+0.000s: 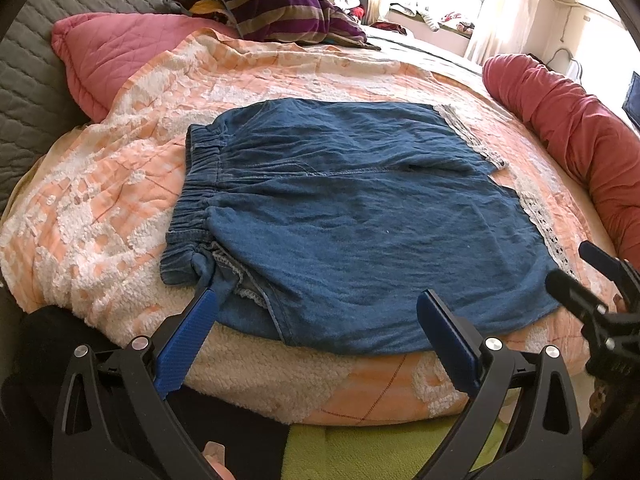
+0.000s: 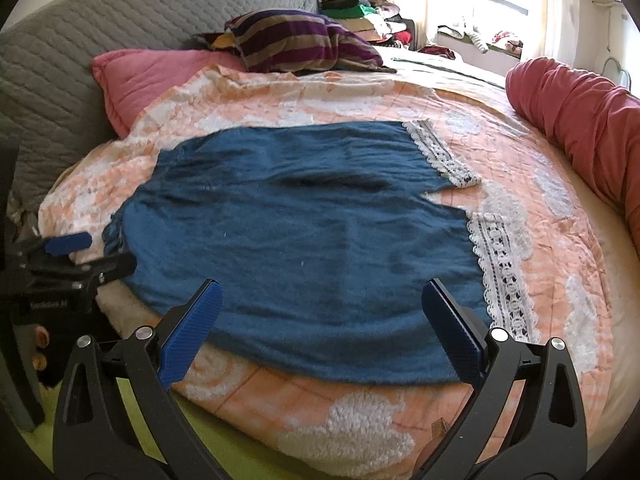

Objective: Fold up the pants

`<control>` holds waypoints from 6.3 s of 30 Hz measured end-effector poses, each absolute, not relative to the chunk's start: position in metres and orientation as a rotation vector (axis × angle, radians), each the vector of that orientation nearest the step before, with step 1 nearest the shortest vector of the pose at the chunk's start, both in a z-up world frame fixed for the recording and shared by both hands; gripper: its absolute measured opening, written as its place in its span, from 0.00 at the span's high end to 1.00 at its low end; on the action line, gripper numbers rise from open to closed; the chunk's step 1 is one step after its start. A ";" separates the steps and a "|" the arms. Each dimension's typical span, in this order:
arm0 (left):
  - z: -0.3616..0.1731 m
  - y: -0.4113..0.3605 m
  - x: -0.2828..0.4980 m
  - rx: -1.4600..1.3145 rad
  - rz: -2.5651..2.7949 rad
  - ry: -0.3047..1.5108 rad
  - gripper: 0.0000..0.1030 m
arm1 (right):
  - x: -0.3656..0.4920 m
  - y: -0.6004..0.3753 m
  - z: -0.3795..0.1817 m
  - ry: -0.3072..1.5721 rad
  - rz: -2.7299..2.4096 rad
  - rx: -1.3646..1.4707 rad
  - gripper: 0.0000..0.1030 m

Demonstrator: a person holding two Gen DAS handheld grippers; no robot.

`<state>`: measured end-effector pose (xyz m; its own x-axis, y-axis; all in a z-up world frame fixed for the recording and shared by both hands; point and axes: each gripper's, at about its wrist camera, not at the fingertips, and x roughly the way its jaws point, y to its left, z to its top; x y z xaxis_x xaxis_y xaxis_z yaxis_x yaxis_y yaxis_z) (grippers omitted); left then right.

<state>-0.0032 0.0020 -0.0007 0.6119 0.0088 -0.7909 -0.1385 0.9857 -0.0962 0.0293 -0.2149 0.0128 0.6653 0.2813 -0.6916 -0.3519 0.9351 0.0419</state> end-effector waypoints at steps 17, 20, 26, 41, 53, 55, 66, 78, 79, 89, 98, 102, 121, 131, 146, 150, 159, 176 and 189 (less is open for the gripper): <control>0.010 0.050 0.044 -0.199 0.167 0.896 0.04 | 0.080 -0.188 0.025 0.725 0.388 -0.112 0.08; 0.008 0.058 0.055 -0.197 0.176 0.905 0.04 | 0.093 -0.181 0.025 0.723 0.387 -0.119 0.08; 0.003 0.075 0.076 -0.208 0.189 0.919 0.04 | 0.120 -0.167 0.023 0.731 0.394 -0.133 0.08; -0.014 0.151 0.141 -0.257 0.280 0.963 0.04 | 0.207 -0.121 0.022 0.733 0.479 -0.294 0.08; -0.040 0.188 0.199 -0.250 0.226 1.044 0.04 | 0.275 -0.078 0.004 0.791 0.640 -0.400 0.08; -0.046 0.188 0.207 -0.247 0.204 1.060 0.04 | 0.284 -0.070 -0.001 0.793 0.638 -0.433 0.08; -0.058 0.188 0.225 -0.224 0.199 1.036 0.10 | 0.320 -0.045 -0.024 0.813 0.674 -0.525 0.08; -0.039 0.167 0.208 -0.111 0.207 0.925 0.65 | 0.332 -0.013 -0.040 0.776 0.731 -0.683 0.08; -0.036 0.166 0.205 -0.110 0.206 0.910 0.66 | 0.332 -0.011 -0.041 0.771 0.734 -0.694 0.08; -0.011 0.144 0.176 -0.027 0.203 0.783 0.66 | 0.318 0.018 -0.048 0.725 0.869 -0.783 0.36; -0.013 0.144 0.169 -0.030 0.203 0.776 0.66 | 0.292 -0.008 -0.034 0.753 0.963 -0.590 0.95; -0.011 0.143 0.161 -0.048 0.179 0.764 0.66 | 0.275 -0.035 -0.018 0.728 0.965 -0.495 0.95; 0.016 0.101 0.073 -0.002 0.003 0.698 0.66 | 0.139 -0.133 0.024 0.676 1.025 -0.339 0.95; 0.008 0.091 0.039 0.054 -0.018 0.754 0.64 | 0.078 -0.146 0.017 0.720 1.077 -0.330 0.95; -0.003 0.095 0.023 0.023 -0.021 0.818 0.62 | 0.035 -0.134 0.003 0.661 1.078 -0.533 0.71; -0.001 0.097 0.023 0.001 -0.024 0.809 0.62 | 0.028 -0.122 -0.009 0.583 1.042 -0.715 0.61; -0.003 0.099 0.022 -0.002 -0.028 0.818 0.61 | 0.048 -0.107 -0.018 0.647 1.059 -0.706 0.99; -0.015 0.106 0.011 0.015 -0.057 0.897 0.51 | 0.025 -0.109 -0.045 0.765 1.179 -0.605 0.99; 0.026 0.114 -0.015 -0.023 0.044 0.787 0.46 | 0.018 -0.122 -0.030 0.731 1.234 -0.545 0.82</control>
<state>-0.0151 0.1136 0.0255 0.7054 0.0311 -0.7081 -0.0480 0.9988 -0.0040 0.0179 -0.1216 -0.0302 0.1577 0.6410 -0.7512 -0.9669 0.2548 0.0145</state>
